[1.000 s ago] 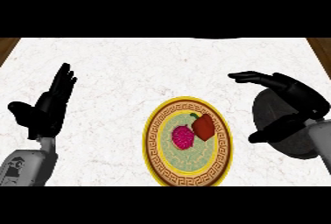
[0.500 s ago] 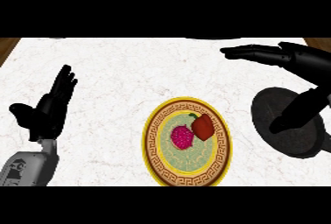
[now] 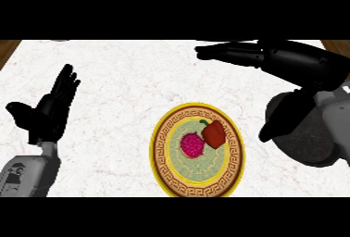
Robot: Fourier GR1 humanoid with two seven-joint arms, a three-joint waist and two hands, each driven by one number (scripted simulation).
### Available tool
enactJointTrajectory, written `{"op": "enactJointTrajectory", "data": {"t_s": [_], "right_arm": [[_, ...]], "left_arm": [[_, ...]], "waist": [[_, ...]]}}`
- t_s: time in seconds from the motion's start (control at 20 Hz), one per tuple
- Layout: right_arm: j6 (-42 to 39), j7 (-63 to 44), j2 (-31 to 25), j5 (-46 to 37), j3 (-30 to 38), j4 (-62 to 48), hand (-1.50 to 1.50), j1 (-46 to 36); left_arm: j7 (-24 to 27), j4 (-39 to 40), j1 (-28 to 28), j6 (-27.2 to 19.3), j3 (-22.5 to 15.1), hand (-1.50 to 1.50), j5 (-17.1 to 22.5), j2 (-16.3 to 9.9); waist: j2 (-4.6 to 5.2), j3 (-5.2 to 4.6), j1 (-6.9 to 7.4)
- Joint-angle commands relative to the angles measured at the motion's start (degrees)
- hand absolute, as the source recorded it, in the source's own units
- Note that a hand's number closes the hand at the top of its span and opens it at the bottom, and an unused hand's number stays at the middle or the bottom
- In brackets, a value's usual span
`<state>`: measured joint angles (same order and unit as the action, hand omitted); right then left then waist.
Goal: Pick the cupcake from the plate and place it in the pan
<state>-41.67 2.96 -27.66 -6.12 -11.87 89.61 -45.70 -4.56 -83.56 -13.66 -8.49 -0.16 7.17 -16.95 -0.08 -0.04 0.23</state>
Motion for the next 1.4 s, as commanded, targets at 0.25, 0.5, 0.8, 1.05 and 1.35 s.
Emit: {"op": "enactJointTrajectory", "data": {"t_s": [0.25, 0.5, 0.8, 1.05, 1.35], "right_arm": [[-4.81, -9.04, 7.93, 0.75, -2.70, 6.58, -1.50, 1.86], [-5.33, -10.37, 7.12, -4.52, -3.40, 9.58, -1.50, 8.54], [-4.14, -15.41, 11.66, -10.06, -3.52, 9.86, -1.50, 7.46], [-0.07, -5.39, 12.22, -21.49, -9.98, 0.01, -1.50, 8.93], [-3.96, -2.90, 13.68, -23.08, -9.25, 0.01, -1.50, 10.65]], "left_arm": [[-1.86, -2.71, 0.56, 0.26, 1.17, 0.00, -1.01, 1.14], [-1.48, -1.83, -0.33, -1.32, -0.02, 0.00, -3.59, 3.41], [-1.06, -1.50, 0.08, 0.52, 1.62, 0.00, -3.74, 2.96], [3.44, 3.14, 0.01, 2.22, 2.19, 0.00, -3.06, 4.57], [-0.56, 0.86, -1.05, 1.90, 3.02, 0.00, -4.51, 4.28]], "waist": [[-0.03, 0.02, -0.07], [0.02, 0.04, -0.23], [0.01, 0.03, -0.14], [0.25, 0.03, 0.18], [0.09, 0.04, -0.07]]}}
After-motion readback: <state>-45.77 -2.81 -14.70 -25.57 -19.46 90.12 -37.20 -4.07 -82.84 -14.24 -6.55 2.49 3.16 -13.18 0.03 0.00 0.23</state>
